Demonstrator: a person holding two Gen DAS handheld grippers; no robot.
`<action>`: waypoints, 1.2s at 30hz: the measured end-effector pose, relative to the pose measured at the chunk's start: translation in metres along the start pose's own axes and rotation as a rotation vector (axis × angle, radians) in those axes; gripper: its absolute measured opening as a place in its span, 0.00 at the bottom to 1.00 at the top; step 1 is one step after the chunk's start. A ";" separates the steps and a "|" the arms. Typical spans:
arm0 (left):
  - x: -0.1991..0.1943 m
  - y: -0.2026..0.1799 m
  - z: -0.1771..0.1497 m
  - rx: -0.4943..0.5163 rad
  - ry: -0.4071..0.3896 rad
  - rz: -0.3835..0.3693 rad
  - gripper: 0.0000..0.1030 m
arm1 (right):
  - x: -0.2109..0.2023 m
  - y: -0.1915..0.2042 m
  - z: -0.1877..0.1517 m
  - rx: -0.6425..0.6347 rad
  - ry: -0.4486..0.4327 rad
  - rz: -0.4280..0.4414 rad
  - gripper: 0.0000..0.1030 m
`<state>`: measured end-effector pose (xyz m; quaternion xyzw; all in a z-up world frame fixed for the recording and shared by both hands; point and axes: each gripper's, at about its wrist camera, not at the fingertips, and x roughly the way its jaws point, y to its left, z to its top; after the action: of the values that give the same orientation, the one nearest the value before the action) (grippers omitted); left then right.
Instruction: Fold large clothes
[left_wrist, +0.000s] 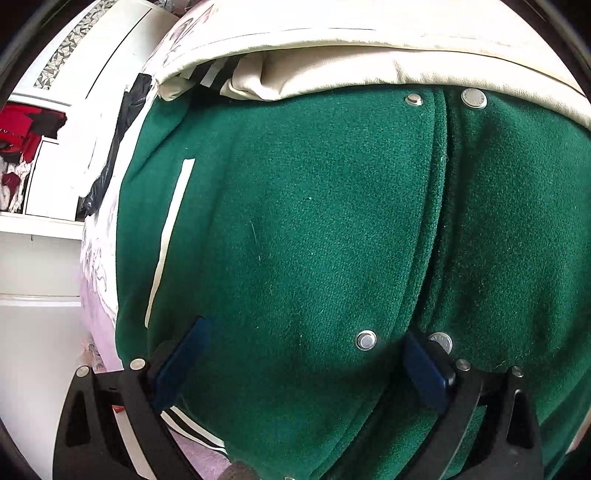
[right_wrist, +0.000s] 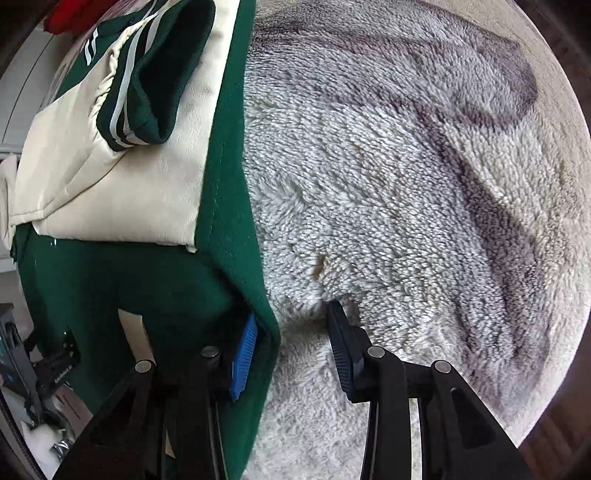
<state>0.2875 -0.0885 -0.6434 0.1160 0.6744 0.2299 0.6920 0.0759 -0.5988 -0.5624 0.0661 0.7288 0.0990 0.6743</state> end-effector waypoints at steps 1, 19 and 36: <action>-0.003 -0.003 -0.002 -0.001 -0.001 0.003 1.00 | -0.010 -0.005 -0.008 0.020 0.005 -0.007 0.42; -0.151 -0.053 -0.122 0.141 -0.206 0.200 1.00 | -0.095 -0.068 -0.238 -0.037 0.040 -0.221 0.69; -0.118 -0.235 -0.161 0.345 -0.224 0.281 1.00 | -0.130 -0.258 -0.268 0.367 0.062 -0.172 0.69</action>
<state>0.1685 -0.3722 -0.6605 0.3497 0.6001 0.1909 0.6937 -0.1713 -0.8938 -0.4771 0.1223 0.7579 -0.0916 0.6342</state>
